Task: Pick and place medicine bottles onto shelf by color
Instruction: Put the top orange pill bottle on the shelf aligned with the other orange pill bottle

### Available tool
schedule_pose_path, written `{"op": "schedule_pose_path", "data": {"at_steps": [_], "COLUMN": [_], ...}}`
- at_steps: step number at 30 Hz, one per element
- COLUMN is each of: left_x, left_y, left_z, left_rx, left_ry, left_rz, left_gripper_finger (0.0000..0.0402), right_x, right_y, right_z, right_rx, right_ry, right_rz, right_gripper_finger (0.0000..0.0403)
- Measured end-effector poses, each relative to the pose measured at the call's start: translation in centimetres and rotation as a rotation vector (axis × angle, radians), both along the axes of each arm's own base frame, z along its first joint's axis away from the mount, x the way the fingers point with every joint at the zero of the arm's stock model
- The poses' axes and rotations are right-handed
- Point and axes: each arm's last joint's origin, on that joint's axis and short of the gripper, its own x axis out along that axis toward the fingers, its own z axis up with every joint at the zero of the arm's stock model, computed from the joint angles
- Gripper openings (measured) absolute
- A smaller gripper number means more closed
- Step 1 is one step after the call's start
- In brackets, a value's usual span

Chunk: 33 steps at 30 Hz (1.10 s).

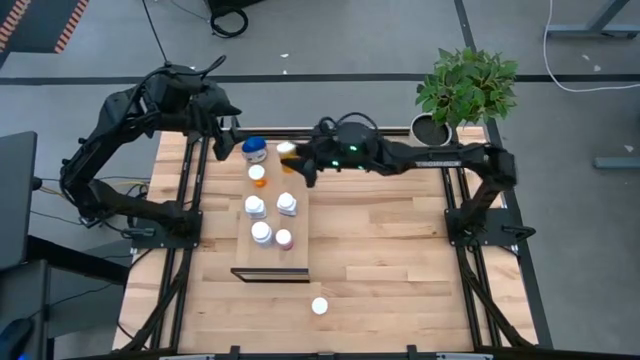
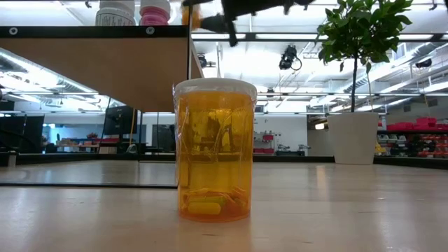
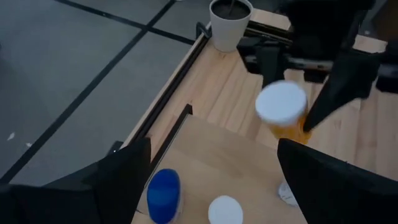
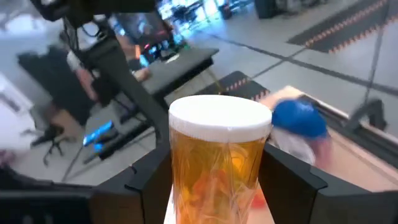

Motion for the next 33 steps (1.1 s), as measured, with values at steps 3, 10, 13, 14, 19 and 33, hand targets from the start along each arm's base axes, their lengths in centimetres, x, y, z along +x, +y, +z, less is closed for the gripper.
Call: {"op": "schedule_pose_path", "data": {"at_steps": [3,10,13,14,19,33], "left_x": [0.0,0.1,0.2,0.1,0.2,0.2], "left_y": [0.0,0.1,0.1,0.1,0.1,0.1], "left_z": [0.0,0.1,0.0,0.1,0.1,0.1], "left_rx": [-0.003,-0.012,-0.012,-0.013,-0.025,-0.028], "left_ry": [0.000,-0.018,-0.018,-0.019,-0.030,-0.032], "left_rz": [0.002,0.013,0.013,0.015,0.026,0.027], "left_gripper_finger": [0.0355,0.0355,0.0355,0.0355,0.0355,0.0355], "right_x": [-1.5,-4.2,-4.4,-4.4,-4.1,-1.3], "right_y": [0.3,1.2,1.4,1.4,1.1,1.2], "right_z": [-1.1,-3.0,-4.7,-4.9,-6.2,-10.7], "right_rx": [0.033,-0.020,-0.020,-0.023,-0.058,-0.229], "right_ry": [-0.058,-0.021,0.018,-0.004,-0.030,0.035], "right_rz": [-0.052,-0.118,-0.131,-0.145,-0.213,-0.186], "right_gripper_finger": [0.0220,0.0221,0.0222,0.0222,0.0222,0.0222]}}
